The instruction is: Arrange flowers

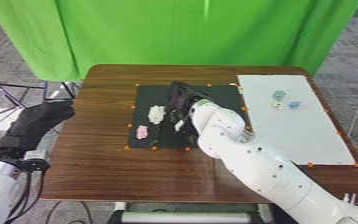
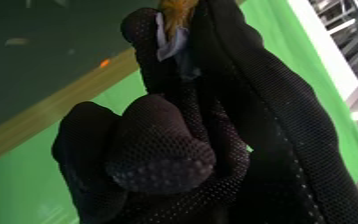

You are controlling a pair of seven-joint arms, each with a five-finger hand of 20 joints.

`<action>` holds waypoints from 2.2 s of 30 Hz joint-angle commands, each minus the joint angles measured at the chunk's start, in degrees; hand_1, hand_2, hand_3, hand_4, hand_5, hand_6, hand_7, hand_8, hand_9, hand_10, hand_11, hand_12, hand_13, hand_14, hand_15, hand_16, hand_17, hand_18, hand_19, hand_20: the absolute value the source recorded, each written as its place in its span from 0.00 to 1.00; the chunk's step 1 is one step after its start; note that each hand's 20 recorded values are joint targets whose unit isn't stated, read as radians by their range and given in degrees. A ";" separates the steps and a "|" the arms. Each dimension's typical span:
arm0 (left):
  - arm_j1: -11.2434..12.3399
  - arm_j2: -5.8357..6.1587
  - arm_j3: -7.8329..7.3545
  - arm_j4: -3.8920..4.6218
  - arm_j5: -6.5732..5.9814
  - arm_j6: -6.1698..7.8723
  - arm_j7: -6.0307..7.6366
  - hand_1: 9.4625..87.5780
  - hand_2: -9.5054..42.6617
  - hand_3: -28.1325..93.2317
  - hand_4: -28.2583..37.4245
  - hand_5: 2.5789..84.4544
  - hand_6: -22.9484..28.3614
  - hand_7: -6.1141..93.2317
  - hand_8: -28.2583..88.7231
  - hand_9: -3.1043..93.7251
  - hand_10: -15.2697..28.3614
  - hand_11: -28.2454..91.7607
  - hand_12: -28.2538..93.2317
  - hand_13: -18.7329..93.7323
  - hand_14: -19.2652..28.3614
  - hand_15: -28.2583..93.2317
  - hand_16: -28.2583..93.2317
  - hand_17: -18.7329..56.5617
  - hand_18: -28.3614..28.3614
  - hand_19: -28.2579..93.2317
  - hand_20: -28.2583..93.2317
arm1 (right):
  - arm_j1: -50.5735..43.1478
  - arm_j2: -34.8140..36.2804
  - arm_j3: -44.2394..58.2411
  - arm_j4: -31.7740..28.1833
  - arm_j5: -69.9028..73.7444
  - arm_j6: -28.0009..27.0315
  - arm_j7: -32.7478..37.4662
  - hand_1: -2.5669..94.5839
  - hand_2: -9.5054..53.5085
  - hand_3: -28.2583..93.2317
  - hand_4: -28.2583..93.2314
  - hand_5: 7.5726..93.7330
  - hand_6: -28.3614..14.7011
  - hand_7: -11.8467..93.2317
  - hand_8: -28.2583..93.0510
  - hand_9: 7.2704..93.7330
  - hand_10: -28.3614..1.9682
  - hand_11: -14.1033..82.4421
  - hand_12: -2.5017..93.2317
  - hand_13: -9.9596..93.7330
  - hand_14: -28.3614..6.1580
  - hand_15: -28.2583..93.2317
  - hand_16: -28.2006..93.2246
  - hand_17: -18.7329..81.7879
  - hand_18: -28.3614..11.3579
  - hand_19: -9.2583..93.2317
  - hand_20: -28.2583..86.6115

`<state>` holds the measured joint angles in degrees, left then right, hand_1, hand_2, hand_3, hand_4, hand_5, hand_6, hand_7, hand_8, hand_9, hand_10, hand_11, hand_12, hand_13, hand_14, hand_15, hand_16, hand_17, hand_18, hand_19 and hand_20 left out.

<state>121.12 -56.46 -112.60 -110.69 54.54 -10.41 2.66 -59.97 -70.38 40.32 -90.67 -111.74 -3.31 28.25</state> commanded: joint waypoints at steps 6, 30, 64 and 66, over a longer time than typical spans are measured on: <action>0.29 -0.01 0.20 -0.22 -0.32 -0.11 -0.34 0.19 0.12 0.74 0.09 0.57 0.52 0.18 0.20 0.50 0.67 0.38 0.34 0.47 0.80 0.38 0.27 0.28 0.77 0.30 0.38 | 0.18 -1.24 0.09 1.99 -3.02 0.86 -0.33 0.72 0.00 0.66 0.11 0.84 0.63 0.30 0.34 0.94 0.52 0.20 0.42 0.99 0.81 0.74 0.49 0.83 0.39 1.00 0.78; -0.63 0.28 0.84 0.44 -0.32 -0.95 -0.81 0.19 0.13 0.74 0.09 0.57 0.52 0.18 0.20 0.50 0.67 0.38 0.34 0.47 0.80 0.37 0.27 0.28 0.77 0.30 0.38 | -3.02 -1.01 2.60 2.97 -3.01 0.13 0.63 0.71 0.00 0.68 0.10 0.81 0.65 0.28 0.33 0.90 0.53 0.18 0.38 0.98 0.80 0.75 0.49 0.82 0.38 1.00 0.78; 0.39 -0.31 0.14 -0.32 -0.04 -0.78 -0.52 0.20 0.11 0.74 0.10 0.57 0.51 0.18 0.20 0.50 0.67 0.38 0.34 0.47 0.80 0.37 0.27 0.28 0.77 0.30 0.38 | -0.17 7.43 13.97 -9.41 -1.60 -7.25 1.44 0.50 0.00 0.75 0.09 0.56 0.73 0.21 0.17 0.55 0.36 0.22 0.20 0.94 0.75 0.73 0.47 0.77 0.36 1.00 0.72; 1.10 -0.62 -0.36 -0.61 -0.12 -0.57 -0.33 0.20 0.11 0.73 0.11 0.57 0.51 0.18 0.20 0.50 0.67 0.38 0.34 0.47 0.80 0.37 0.27 0.28 0.77 0.30 0.38 | -0.13 9.27 15.87 -9.43 -4.16 -6.15 2.29 0.49 0.00 0.75 0.09 0.54 0.73 0.21 0.17 0.54 0.37 0.22 0.20 0.93 0.74 0.73 0.47 0.77 0.36 1.00 0.71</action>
<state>120.62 -56.25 -112.03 -110.46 54.59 -10.99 2.33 -61.83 -66.60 50.83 -99.02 -110.18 -14.70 29.57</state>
